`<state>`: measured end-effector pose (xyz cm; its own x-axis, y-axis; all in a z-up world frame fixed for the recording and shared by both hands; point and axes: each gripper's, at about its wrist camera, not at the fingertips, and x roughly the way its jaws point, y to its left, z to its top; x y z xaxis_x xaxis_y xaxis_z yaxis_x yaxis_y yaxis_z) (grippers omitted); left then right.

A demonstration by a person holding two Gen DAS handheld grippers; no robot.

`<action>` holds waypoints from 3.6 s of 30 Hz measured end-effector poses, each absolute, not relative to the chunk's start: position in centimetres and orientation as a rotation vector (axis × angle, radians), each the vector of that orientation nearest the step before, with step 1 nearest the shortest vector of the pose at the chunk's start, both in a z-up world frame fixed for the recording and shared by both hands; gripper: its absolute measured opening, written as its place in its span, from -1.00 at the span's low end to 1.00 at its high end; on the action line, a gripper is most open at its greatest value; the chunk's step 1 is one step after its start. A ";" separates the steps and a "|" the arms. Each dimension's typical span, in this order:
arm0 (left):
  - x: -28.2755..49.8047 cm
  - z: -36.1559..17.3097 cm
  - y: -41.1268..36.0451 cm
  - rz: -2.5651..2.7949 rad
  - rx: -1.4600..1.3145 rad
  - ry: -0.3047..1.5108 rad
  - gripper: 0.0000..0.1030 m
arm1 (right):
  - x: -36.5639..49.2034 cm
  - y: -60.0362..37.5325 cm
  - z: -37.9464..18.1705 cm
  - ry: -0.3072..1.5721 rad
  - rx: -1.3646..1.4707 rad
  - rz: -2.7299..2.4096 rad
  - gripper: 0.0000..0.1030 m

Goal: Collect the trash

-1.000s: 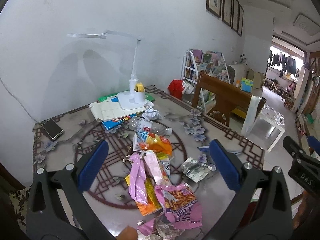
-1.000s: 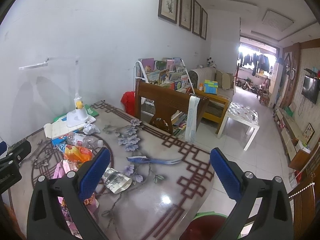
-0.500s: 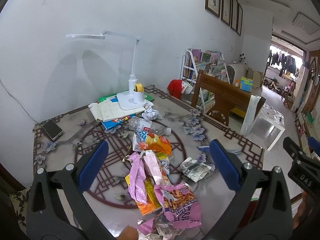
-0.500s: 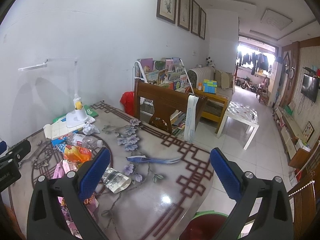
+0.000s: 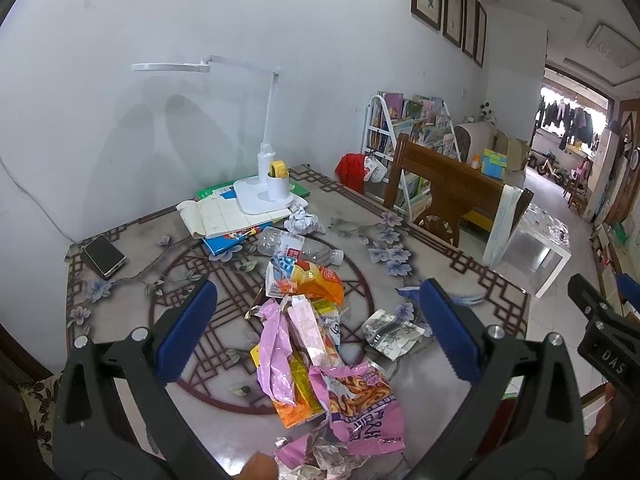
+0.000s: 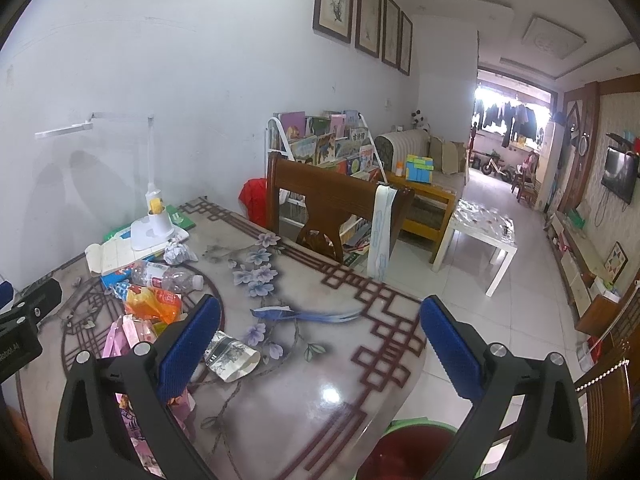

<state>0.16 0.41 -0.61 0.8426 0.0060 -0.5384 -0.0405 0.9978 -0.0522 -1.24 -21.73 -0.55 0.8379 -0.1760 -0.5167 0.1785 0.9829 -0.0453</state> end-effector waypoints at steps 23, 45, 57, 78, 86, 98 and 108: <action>0.3 -1.2 0.3 0.019 -0.057 0.576 0.93 | -1.1 -21.5 -1.3 0.562 -0.002 -0.186 0.87; 4.4 -11.2 7.4 -0.043 -0.141 0.864 0.91 | 1.2 -21.5 -7.1 0.764 0.033 -0.116 0.87; 10.8 -18.2 7.5 -0.098 -0.201 1.109 -0.31 | 4.3 -20.7 -8.8 0.850 0.079 -0.018 0.87; 6.2 -13.2 11.4 0.001 -0.174 0.897 -0.38 | 17.5 -5.4 -18.7 1.277 0.063 0.593 0.53; 5.9 -12.9 11.6 0.017 -0.174 0.880 -0.38 | 17.4 -3.8 -18.2 1.255 0.094 0.698 -0.91; 4.3 -12.1 11.4 0.007 -0.179 0.868 -0.37 | 19.1 -6.6 -20.9 1.385 0.251 0.560 0.48; 4.5 -12.7 11.6 0.002 -0.190 0.878 -0.36 | 19.1 -2.7 -23.4 1.424 0.053 0.517 0.57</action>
<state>4.49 11.64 -12.74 0.6397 -0.0761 -0.7648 -0.0802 0.9830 -0.1649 19.13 -2.71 -23.35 0.0557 0.3719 -0.9266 -0.3095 0.8888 0.3381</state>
